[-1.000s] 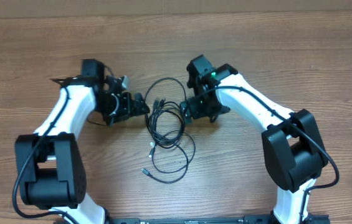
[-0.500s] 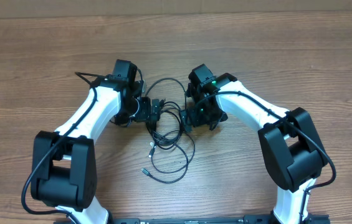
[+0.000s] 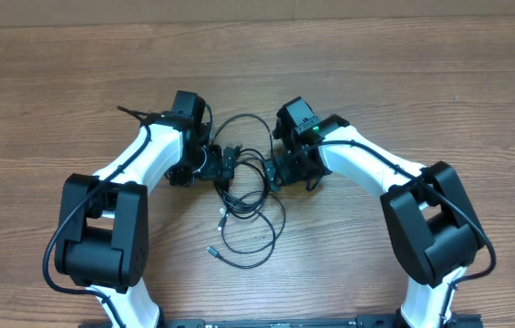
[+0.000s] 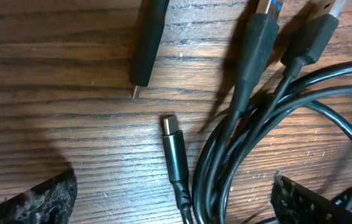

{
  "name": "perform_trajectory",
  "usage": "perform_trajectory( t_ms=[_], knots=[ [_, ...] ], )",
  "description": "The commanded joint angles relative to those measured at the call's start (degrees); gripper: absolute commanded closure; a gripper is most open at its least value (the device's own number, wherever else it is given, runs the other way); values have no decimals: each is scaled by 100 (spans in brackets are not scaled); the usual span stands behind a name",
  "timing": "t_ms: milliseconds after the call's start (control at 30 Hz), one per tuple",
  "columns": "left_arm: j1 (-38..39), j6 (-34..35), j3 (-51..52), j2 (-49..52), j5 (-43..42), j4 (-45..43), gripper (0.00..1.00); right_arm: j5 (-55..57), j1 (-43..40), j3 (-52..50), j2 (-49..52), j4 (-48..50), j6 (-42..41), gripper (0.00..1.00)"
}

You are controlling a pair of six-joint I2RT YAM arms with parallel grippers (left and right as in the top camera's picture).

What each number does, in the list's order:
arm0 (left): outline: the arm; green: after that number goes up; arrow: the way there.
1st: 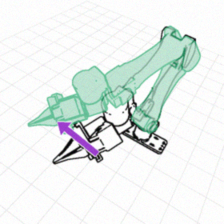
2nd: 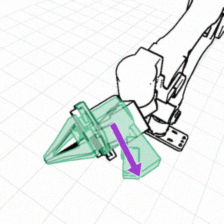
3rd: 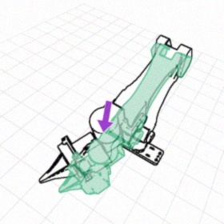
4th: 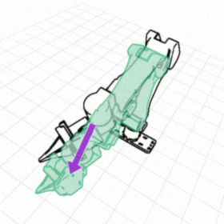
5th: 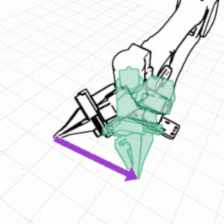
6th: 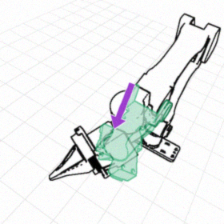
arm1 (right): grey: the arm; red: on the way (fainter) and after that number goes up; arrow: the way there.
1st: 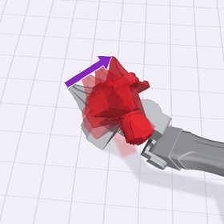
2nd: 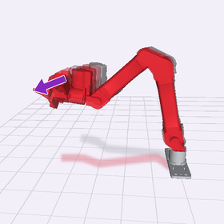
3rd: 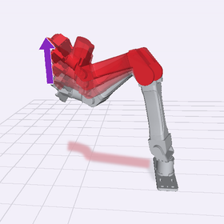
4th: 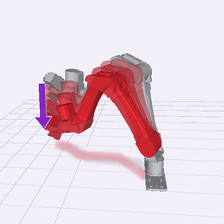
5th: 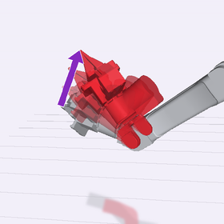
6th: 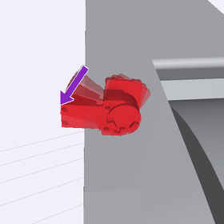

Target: Untangle cables

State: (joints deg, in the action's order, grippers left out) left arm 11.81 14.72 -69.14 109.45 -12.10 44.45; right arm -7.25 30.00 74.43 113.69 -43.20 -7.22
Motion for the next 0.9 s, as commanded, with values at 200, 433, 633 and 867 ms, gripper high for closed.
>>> perform_trajectory(
  t_ms=[200, 433, 633, 867],
  knots=[
    [28, -9, 55, 584, 459, -33, 0, 1399, 247, -710, 219, 352, -765, 0],
    [28, -11, 55, 907, 479, -22, 0, 2400, 898, -710, 219, 260, -796, 0],
    [28, -11, 55, 1121, 730, -79, 0, 2800, 1025, -710, 234, -125, -1327, 0],
    [9, 260, 57, 1727, 1864, -114, 0, 2804, 870, -710, 428, -446, -1403, 0]
  ],
)
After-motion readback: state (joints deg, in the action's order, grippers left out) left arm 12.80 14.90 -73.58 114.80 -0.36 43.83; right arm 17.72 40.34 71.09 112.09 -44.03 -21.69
